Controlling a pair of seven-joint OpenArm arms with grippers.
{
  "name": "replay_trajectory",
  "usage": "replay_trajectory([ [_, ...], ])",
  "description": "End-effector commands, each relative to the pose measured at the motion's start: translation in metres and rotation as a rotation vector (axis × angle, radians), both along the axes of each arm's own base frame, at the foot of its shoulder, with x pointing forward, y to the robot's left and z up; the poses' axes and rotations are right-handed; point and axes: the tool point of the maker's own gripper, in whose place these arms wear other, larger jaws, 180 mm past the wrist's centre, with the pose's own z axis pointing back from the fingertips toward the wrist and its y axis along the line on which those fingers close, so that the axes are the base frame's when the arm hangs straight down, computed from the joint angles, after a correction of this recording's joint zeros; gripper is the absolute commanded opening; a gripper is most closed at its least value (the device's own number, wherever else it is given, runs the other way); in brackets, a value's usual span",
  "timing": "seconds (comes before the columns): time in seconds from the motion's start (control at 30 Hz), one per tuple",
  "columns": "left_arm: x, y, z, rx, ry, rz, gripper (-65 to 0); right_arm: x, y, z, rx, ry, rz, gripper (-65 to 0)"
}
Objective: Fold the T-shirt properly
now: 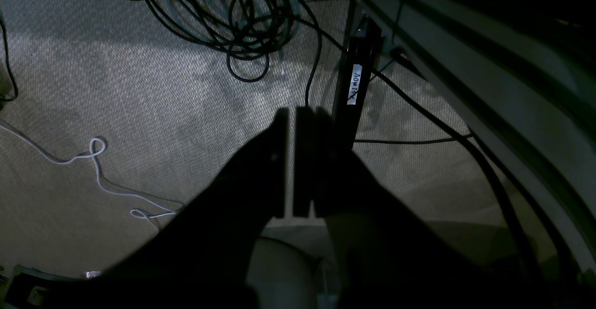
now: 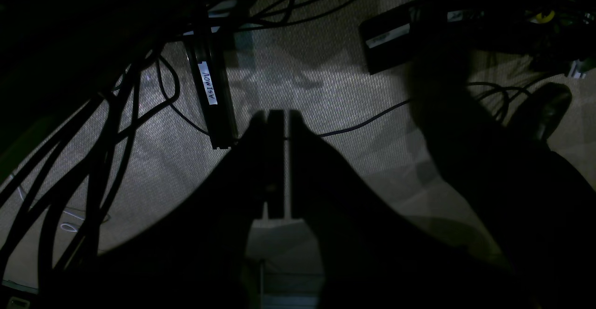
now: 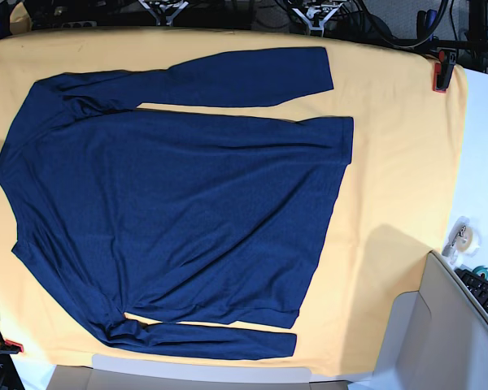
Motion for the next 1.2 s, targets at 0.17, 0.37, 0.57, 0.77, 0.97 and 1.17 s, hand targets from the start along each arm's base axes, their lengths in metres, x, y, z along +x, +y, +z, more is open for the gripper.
replay_trajectory([
  [0.17,-0.0026,-0.0001,0.0001,0.003,0.003,0.000,-64.5,0.0029,0.0020,0.0000,0.004,-0.006,-0.001,-64.4],
  [0.37,-0.0026,-0.0012,0.0001,0.001,0.003,-0.009,-64.5,0.0029,0.0017,0.0000,0.003,-0.006,-0.001,-64.4],
  [0.57,-0.0023,-0.0012,0.0001,0.001,0.001,-0.009,-64.5,0.0049,0.0099,-0.0001,0.015,-0.009,-0.001,-64.4],
  [0.77,-0.0023,-0.0011,0.0001,0.001,0.002,-0.004,-64.5,0.0080,0.0109,-0.0001,0.016,-0.014,-0.001,-64.4],
  [0.97,-0.0023,-0.0001,0.0001,0.003,0.001,-0.007,-64.5,0.0050,0.0110,-0.0001,0.017,-0.009,0.005,-64.4],
  [1.17,-0.0028,0.0014,0.0001,0.003,0.000,-0.003,-64.5,0.0010,0.0097,-0.0001,0.014,-0.002,0.006,-64.8],
])
